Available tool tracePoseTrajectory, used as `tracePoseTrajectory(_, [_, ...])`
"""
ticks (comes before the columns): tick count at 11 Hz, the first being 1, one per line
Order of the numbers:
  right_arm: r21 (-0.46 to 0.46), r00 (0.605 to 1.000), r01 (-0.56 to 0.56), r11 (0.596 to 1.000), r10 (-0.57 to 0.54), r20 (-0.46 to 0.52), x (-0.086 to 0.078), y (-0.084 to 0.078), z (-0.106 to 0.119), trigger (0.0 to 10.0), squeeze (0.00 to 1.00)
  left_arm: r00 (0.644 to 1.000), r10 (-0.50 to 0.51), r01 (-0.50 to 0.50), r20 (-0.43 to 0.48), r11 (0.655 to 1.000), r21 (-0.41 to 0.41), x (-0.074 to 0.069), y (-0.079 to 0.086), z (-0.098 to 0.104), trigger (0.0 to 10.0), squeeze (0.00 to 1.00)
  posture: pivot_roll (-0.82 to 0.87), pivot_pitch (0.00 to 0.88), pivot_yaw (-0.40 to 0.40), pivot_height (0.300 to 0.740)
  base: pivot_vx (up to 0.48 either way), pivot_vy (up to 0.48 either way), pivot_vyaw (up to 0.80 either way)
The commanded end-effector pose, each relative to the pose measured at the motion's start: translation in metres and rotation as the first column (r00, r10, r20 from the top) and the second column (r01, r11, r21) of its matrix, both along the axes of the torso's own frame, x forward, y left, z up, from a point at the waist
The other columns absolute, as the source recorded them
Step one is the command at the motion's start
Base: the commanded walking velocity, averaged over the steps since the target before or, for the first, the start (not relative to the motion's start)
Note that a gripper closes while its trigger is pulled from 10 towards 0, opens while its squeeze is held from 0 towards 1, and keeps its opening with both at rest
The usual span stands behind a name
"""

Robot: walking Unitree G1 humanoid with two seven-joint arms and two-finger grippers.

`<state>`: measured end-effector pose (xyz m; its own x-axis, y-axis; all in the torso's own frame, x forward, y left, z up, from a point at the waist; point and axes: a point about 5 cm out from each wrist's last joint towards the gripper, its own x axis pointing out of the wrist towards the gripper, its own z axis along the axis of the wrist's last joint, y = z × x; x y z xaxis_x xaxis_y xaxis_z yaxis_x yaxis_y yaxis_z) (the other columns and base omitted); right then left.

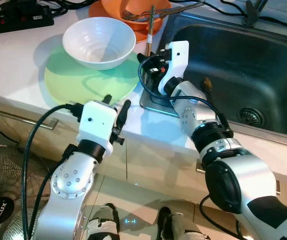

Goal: Kitchen organization

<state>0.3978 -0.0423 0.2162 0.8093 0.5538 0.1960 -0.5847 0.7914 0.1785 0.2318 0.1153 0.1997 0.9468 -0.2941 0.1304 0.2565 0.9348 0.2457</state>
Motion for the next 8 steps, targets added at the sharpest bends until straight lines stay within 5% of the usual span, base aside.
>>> tracePoseTrajectory(1, [-0.017, 0.996, -0.002, 1.000, 0.000, -0.084, -0.002, -0.002, -0.019, 0.0, 0.00, 1.000, -0.006, 0.006, 0.000, 1.000, 0.000, -0.005, -0.001, 0.001, 10.0, 0.00, 0.38, 0.262, -0.071, 0.740, 0.000, 0.000, 0.00])
tracePoseTrajectory(4, [-0.003, 0.996, 0.015, 1.000, -0.015, -0.092, -0.001, -0.004, -0.020, 0.0, 0.00, 1.000, -0.018, 0.018, -0.011, 1.000, 0.004, -0.004, -0.004, 0.000, 10.0, 0.00, 0.37, 0.261, -0.064, 0.740, 0.000, 0.000, 0.00])
tracePoseTrajectory(5, [-0.014, 0.994, 0.031, 0.999, -0.032, -0.106, -0.002, -0.006, -0.025, 4.1, 0.00, 0.999, -0.030, 0.030, -0.017, 1.000, 0.003, -0.005, -0.006, -0.001, 10.0, 0.00, 0.37, 0.264, -0.058, 0.740, 0.000, 0.000, 0.00])
tracePoseTrajectory(6, [-0.015, 0.992, 0.041, 0.999, -0.043, -0.116, -0.002, -0.007, -0.028, 10.0, 0.00, 0.999, -0.036, 0.037, -0.022, 0.999, 0.008, -0.005, -0.007, -0.002, 10.0, 0.00, 0.37, 0.266, -0.054, 0.740, 0.000, 0.000, 0.00])
tracePoseTrajectory(8, [-0.012, 0.990, 0.075, 0.997, -0.076, -0.119, -0.002, -0.012, -0.030, 10.0, 0.00, 0.999, -0.045, 0.046, -0.027, 0.999, 0.015, -0.003, -0.008, -0.004, 10.0, 0.00, 0.36, 0.261, -0.049, 0.740, 0.000, 0.000, 0.00])
